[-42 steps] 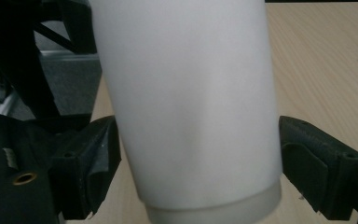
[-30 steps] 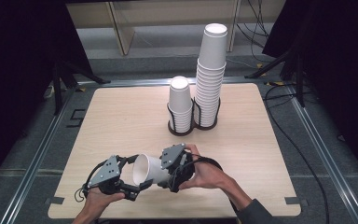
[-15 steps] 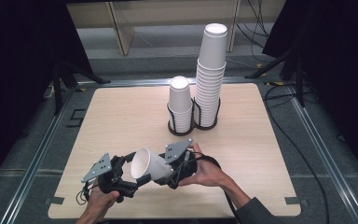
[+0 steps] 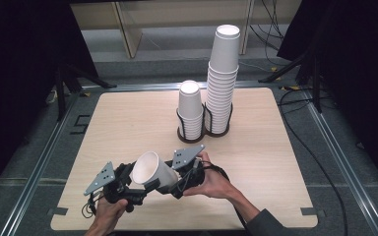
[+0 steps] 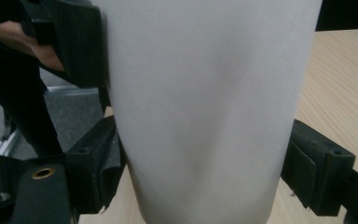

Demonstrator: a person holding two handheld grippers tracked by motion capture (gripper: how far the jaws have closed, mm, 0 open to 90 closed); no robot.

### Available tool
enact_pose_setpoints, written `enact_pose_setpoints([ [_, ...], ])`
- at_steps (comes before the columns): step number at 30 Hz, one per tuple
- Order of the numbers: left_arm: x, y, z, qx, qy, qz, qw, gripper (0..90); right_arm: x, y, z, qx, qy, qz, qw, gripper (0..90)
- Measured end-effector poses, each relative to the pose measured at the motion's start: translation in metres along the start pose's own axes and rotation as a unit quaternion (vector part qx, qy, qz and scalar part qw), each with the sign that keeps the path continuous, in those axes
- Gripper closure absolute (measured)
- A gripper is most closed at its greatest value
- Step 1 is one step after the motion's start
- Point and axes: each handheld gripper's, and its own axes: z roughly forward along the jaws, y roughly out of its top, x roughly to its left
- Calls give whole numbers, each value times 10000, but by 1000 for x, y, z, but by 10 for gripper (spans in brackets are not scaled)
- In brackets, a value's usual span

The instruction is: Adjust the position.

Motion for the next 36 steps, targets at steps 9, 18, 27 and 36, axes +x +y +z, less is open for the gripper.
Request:
enact_pose_setpoints([
  [9, -1, 2, -2, -20, 58, 96, 9999, 124, 1, -1, 7, -185, 76, 213, 9996, 214],
  [18, 2, 7, -5, 53, 218, 295, 9993, 138, -4, -8, 4, -159, 65, 438, 9989, 160],
  [27, 15, 10, -14, 140, 867, 486, 9949, 139, -10, -24, -23, -267, -315, 720, 9966, 159],
  [36, 24, 12, -13, 217, 1376, 645, 9881, 140, -16, -39, -45, -356, -644, 846, 9937, 172],
])
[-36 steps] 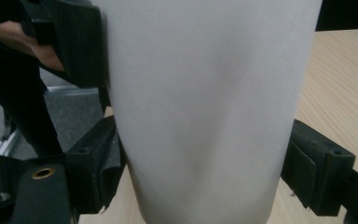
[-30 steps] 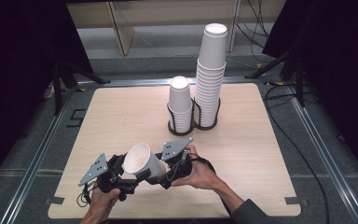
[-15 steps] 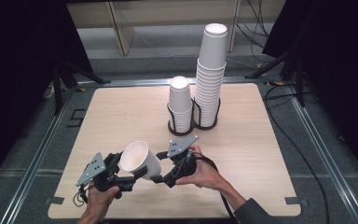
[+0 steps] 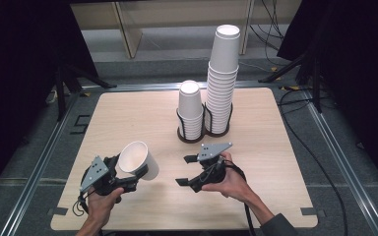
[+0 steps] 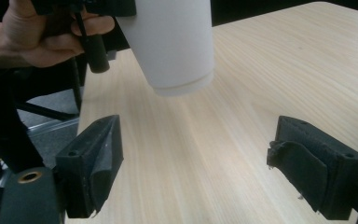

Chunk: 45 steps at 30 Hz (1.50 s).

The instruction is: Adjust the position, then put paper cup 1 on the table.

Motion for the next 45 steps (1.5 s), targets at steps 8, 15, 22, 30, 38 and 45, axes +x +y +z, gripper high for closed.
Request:
enact_pose_setpoints([
  [8, 13, 1, 3, 121, 403, 148, 9990, 139, -6, -9, -13, -10, -255, 151, 9996, 174],
  [15, 25, 1, 14, 257, 654, 192, 9973, 139, -6, -16, -17, 112, -420, 219, 9988, 173],
  [22, 45, 0, 26, 378, 857, 138, 9955, 138, -9, -23, -22, 157, -488, 276, 9983, 173],
  [30, 67, -2, 41, 463, 1105, 106, 9927, 138, -11, -29, -26, 288, -604, 217, 9975, 173],
  [38, 84, -2, 52, 482, 1290, 91, 9904, 138, -11, -34, -27, 377, -610, 255, 9971, 173],
  [45, 97, -6, 60, 612, 1410, 103, 9881, 137, -11, -36, -27, 458, -654, 258, 9965, 172],
])
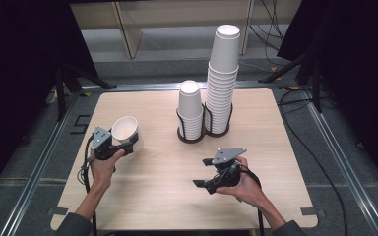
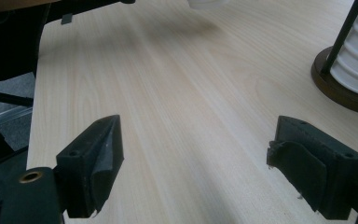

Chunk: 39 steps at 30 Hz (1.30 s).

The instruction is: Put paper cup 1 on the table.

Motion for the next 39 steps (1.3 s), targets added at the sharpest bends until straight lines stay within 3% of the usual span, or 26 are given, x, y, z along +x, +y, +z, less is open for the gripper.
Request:
enact_pose_setpoints([
  [7, 9, -2, 11, 48, 108, -100, 9999, 136, -3, -2, 1, 40, 18, 2, 10000, 173],
  [13, 13, -7, 26, 160, 144, -71, 9997, 135, -2, -3, 2, 78, 47, -3, 10000, 172],
  [14, 13, -7, 29, 165, 132, -84, 9997, 134, -1, -3, 2, 105, 88, 82, 9999, 172],
  [16, 14, -8, 35, 134, 138, -37, 9998, 132, -1, -3, 2, 88, 43, -23, 9999, 172],
  [23, 14, -17, 47, 374, 196, 4, 9991, 127, -1, -4, 1, 72, 74, -11, 9999, 174],
  [26, 14, -18, 50, 382, 190, 42, 9991, 122, -2, -4, 2, 61, 77, -35, 9999, 174],
  [28, 14, -19, 50, 421, 152, 78, 9990, 110, 0, -5, 1, 115, 78, 119, 9998, 175],
  [30, 13, -22, 51, 365, 98, 134, 9992, 108, 0, -5, 1, 112, 82, 107, 9998, 175],
  [32, 12, -26, 52, 478, 116, 210, 9986, 109, 0, -5, 1, 81, 124, 55, 9999, 176],
  [39, 15, -36, 49, 572, -40, 144, 9983, 140, 0, -5, 0, 71, 145, 5, 9999, 178],
])
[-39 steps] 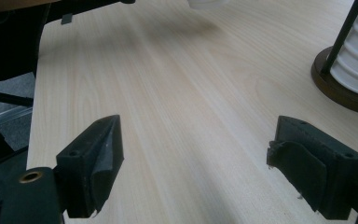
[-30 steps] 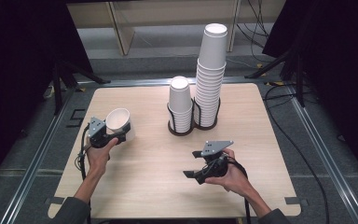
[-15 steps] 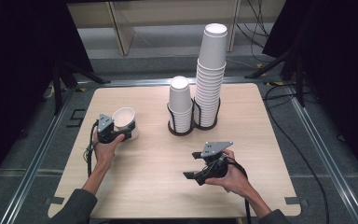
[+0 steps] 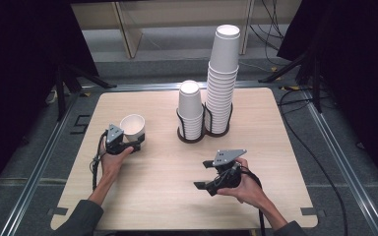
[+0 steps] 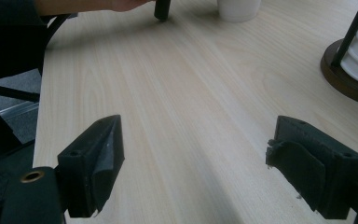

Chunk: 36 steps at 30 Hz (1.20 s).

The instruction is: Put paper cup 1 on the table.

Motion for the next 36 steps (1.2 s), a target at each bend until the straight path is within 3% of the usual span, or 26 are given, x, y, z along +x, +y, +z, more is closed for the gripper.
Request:
enact_pose_setpoints([
  [1, 0, -1, -1, 124, 9, 1, 9999, 141, 0, 0, -1, 15, -20, 17, 10000, 178],
  [4, 0, -4, -4, 197, 24, 100, 9998, 141, -1, -1, -2, -22, -75, -57, 10000, 178],
  [8, 1, -3, -10, 169, 44, -27, 9998, 141, -1, -1, -4, 2, -38, 11, 10000, 179],
  [16, -9, -1, -31, 366, -24, -30, 9993, 142, -3, -3, -8, -29, -113, 41, 9999, 179],
  [19, -12, -3, -38, 399, -8, -51, 9992, 142, -4, -4, -10, -71, -213, 40, 9997, 179],
  [23, -17, -6, -49, 369, -39, -110, 9993, 142, -6, -4, -14, -117, -355, 209, 9991, 180],
  [24, -19, -7, -51, 322, -59, -102, 9994, 142, -9, -5, -17, -162, -512, 292, 9981, 180],
  [29, -34, -5, -72, 222, -96, -61, 9997, 142, -16, -5, -25, -369, -828, 512, 9946, 180],
  [31, -41, -4, -81, 225, -134, -87, 9996, 142, -18, -6, -30, -466, -908, 769, 9918, 179],
  [33, -48, -5, -88, 195, -188, -76, 9996, 142, -23, -5, -34, -577, -1006, 686, 9909, 176],
  [36, -58, -6, -97, 147, -296, -102, 9994, 142, -26, -4, -40, -688, -1127, 870, 9874, 176],
])
